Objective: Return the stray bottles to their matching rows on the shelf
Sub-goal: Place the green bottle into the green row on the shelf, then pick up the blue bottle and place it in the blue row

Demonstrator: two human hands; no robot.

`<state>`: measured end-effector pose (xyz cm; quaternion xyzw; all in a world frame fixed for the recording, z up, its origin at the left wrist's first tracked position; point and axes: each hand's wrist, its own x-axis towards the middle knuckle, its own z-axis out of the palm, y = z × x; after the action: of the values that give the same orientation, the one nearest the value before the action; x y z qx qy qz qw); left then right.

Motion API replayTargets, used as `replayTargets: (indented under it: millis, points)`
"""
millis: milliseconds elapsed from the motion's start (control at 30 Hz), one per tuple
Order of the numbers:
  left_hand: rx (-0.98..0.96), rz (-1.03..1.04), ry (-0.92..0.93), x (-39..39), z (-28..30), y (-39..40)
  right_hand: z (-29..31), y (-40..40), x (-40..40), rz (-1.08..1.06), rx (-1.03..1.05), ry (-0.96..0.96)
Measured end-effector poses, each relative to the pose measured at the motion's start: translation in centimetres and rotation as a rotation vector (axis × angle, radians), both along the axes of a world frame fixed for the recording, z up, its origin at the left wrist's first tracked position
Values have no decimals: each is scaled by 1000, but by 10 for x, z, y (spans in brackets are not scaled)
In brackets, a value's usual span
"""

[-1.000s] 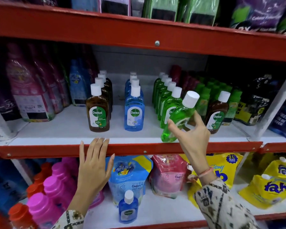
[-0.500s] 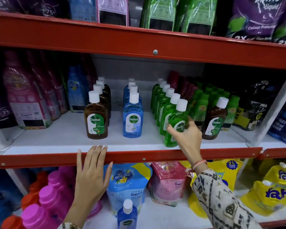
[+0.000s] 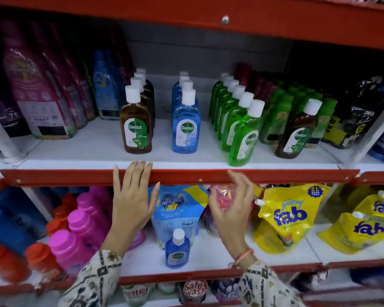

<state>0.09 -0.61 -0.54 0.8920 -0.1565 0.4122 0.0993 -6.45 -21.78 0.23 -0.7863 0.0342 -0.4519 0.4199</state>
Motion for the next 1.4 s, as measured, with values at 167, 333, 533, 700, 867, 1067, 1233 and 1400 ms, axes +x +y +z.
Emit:
replayTargets:
  millis: [167,333,533,700,867,1067,1233,1400]
  points:
    - [0,-11,22,1,2,2,-88,43,-26,165,69,415]
    - [-17,-19,32,-1,4,2,-141,72,-36,163,75,621]
    - [-38,-28,46,-1,5,1,-163,94,-27,56,175,727]
    - [-29,-35,55,-1,5,2,-158,87,-25,41,180,684]
    - [-31,-34,50,0,3,2,-121,65,-41,95,188,585]
    - [-33,-36,52,0,4,1,-38,38,-41,206,157,420]
    - [-39,-38,48,0,5,2,37,26,-31,221,134,269]
    - [-57,-50,40,0,5,2,91,25,-13,179,143,143]
